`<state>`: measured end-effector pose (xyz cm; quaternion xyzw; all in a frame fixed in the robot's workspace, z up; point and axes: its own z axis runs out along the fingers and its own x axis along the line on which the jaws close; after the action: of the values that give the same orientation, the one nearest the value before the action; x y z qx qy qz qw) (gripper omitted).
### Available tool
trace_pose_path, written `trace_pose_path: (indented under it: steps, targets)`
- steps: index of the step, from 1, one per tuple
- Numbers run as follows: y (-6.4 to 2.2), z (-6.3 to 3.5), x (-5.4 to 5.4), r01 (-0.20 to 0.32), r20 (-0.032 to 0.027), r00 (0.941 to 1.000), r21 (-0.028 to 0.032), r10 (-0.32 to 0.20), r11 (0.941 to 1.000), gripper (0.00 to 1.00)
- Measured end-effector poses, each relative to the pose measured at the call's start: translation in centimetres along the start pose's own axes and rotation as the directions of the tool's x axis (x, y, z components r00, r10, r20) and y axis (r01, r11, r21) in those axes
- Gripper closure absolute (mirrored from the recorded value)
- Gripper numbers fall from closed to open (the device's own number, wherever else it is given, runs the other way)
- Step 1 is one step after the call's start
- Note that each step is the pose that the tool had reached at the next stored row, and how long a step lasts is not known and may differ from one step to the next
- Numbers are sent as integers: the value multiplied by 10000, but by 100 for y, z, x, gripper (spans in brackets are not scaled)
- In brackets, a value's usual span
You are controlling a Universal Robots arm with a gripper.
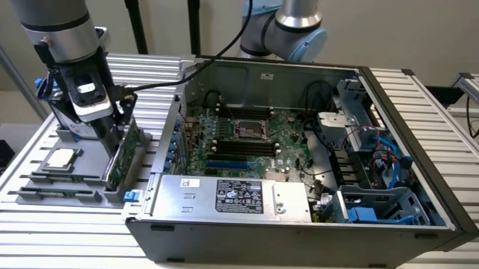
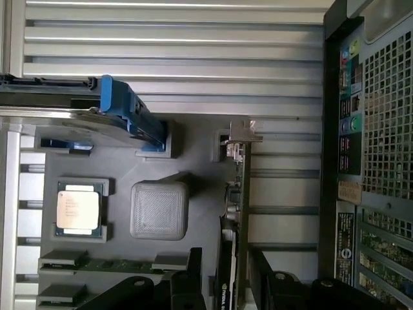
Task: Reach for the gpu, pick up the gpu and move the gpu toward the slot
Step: 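Pick up the gpu and move the gpu toward the slot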
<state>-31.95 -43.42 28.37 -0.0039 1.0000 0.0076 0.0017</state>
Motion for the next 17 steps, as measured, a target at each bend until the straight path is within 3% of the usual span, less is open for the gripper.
trace_pose_path:
  steps: [7,17]
  targets:
    - [-9,101,-46,-2,-1,10000,124,2,9999,58]
    - [-12,282,-47,1,-2,10000,238,0,9997,58]
